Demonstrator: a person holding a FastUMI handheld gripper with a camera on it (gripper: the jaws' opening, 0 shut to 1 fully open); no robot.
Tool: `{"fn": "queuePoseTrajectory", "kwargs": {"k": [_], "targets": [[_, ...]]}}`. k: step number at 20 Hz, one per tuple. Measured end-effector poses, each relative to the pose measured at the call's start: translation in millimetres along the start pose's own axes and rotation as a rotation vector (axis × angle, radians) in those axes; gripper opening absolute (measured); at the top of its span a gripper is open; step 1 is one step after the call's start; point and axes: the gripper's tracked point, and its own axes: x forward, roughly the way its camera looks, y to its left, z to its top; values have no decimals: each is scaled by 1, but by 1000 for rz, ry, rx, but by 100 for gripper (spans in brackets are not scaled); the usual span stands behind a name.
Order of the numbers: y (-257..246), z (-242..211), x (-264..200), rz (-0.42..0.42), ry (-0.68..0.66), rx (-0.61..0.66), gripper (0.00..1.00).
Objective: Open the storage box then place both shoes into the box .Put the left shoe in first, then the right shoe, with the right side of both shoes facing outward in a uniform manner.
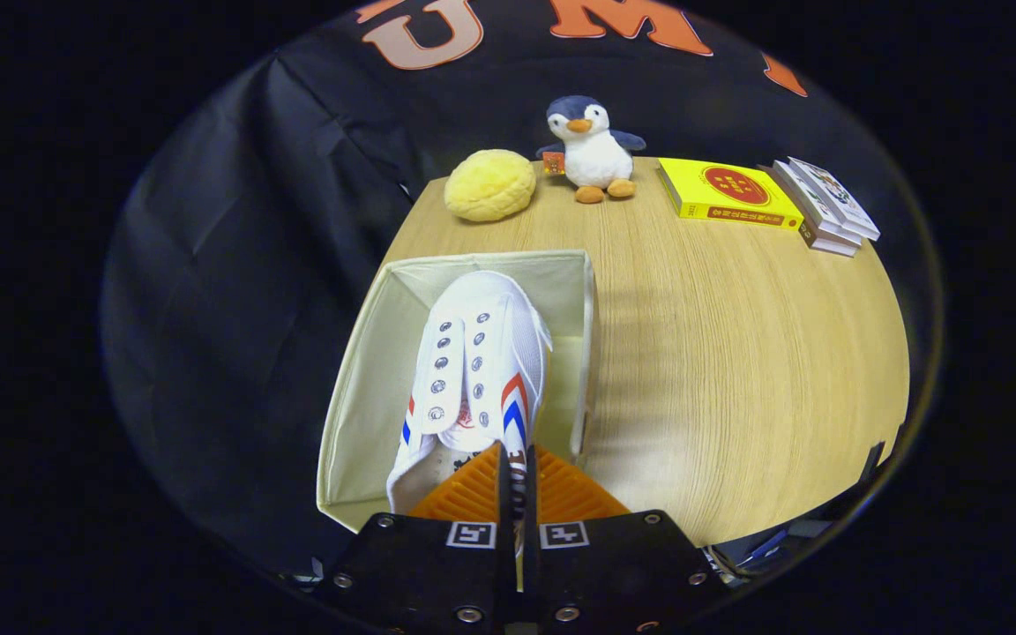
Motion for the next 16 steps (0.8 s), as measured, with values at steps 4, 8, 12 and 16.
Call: {"fn": "queuePoseTrajectory", "kwargs": {"k": [4, 8, 12, 16], "targets": [[-1, 0, 4, -52, -13, 28, 4], [1, -2, 6, -81, -16, 101, 5], [25, -3, 1, 66, -14, 112, 29], [9, 20, -27, 134, -98, 58, 51]]}}
